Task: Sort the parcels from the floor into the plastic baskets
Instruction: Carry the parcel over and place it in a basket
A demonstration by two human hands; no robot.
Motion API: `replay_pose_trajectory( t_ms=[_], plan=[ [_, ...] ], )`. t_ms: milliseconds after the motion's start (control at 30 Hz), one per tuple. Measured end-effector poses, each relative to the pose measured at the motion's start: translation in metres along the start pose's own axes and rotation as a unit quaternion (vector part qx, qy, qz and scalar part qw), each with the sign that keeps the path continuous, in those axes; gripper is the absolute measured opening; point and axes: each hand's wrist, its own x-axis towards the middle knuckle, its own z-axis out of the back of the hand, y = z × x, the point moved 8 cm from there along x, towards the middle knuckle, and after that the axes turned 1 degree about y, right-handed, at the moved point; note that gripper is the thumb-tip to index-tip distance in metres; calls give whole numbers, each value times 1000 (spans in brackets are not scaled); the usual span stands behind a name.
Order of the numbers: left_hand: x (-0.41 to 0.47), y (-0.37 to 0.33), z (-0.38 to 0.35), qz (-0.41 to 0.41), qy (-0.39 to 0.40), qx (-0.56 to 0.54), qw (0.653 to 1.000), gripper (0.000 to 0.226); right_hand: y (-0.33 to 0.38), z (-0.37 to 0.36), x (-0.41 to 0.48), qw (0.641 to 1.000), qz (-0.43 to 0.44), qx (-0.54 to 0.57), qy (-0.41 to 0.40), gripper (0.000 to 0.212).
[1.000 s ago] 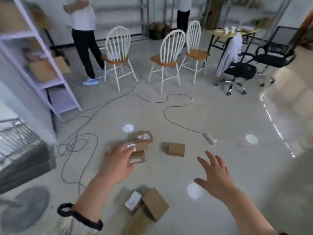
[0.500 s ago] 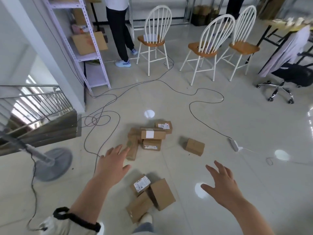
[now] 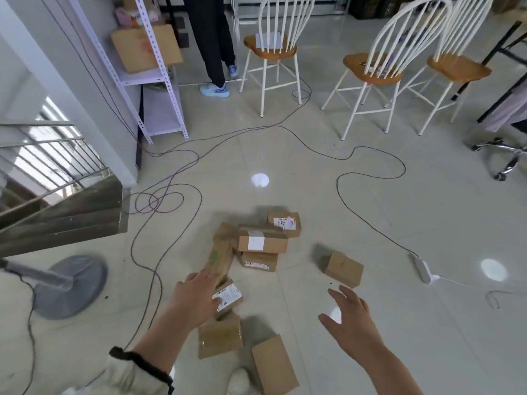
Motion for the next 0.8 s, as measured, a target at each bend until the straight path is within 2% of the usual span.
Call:
replay_pose_trajectory(
  t_ms=[167, 333, 433, 533, 667, 800],
  plan=[
    [83, -19, -29, 19, 9, -55, 998, 44, -20, -49, 90, 998, -12, 2, 64, 61],
    [178, -27, -83, 70, -31, -187, 979, 46, -49, -92, 203, 998, -15, -27, 60, 59],
    [242, -24, -141, 104, -54, -268, 956, 56, -70, -130, 275, 999, -30, -16, 39, 58],
    [307, -12, -205, 122, -97, -302, 940, 60, -89, -181, 342, 999, -34, 16, -1, 57],
    [380, 14, -284, 138, -168, -308, 926, 66, -99, -266, 418, 998, 1, 42, -43, 58],
    [432, 33, -334, 191, -235, -269, 914, 77, -94, -314, 484, 991, 24, 58, -115, 76]
  ],
)
